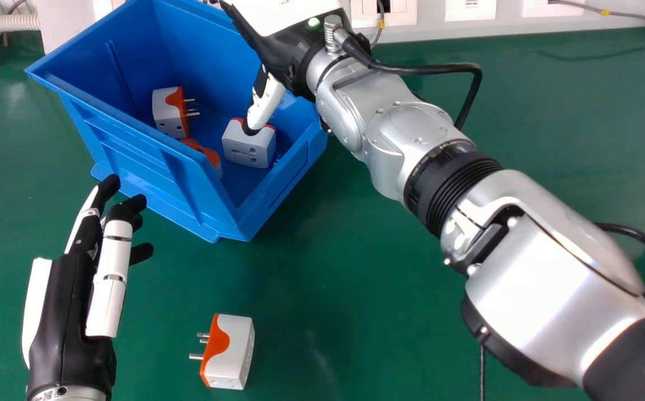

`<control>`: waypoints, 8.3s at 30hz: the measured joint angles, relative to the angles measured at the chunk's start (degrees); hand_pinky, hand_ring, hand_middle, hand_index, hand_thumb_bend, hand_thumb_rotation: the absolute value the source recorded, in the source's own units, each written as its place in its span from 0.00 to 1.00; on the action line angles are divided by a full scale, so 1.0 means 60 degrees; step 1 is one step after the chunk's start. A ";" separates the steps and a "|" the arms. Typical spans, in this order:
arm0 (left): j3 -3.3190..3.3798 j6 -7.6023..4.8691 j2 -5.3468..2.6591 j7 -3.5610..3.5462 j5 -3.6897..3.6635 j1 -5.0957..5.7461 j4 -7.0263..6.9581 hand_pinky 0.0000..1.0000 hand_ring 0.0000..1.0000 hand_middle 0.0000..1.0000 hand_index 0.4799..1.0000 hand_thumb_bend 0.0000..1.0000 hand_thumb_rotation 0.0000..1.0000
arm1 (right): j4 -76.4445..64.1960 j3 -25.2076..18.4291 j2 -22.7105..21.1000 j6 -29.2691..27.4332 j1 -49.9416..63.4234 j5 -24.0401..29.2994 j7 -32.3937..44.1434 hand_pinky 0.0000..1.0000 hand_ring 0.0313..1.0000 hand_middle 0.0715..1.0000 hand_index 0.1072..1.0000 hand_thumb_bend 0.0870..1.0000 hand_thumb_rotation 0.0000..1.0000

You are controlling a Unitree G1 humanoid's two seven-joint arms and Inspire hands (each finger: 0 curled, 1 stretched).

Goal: Pick all objects and put in blue box

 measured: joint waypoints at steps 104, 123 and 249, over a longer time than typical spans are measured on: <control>0.0903 0.0509 0.0434 -0.0247 -0.0102 -0.0109 0.0041 0.76 0.84 0.83 0.79 0.27 0.91 | -1.5720 -0.1634 -0.2769 -0.1708 1.6285 0.0623 0.1355 0.59 0.67 0.72 0.69 0.71 0.38; 0.0840 0.0575 0.0427 -0.0173 -0.0095 -0.0189 -0.0117 0.75 0.84 0.83 0.78 0.27 0.91 | -1.4418 -0.0857 -0.2021 -0.0667 1.4441 -0.0195 0.1973 0.66 0.78 0.81 0.77 0.69 0.42; 0.0118 0.2002 0.0360 0.0202 0.0282 -0.0686 -0.1247 0.72 0.82 0.82 0.75 0.38 0.92 | -1.1687 0.1616 -0.0561 0.4001 1.1579 -0.3107 0.3712 0.64 0.73 0.78 0.64 0.68 0.27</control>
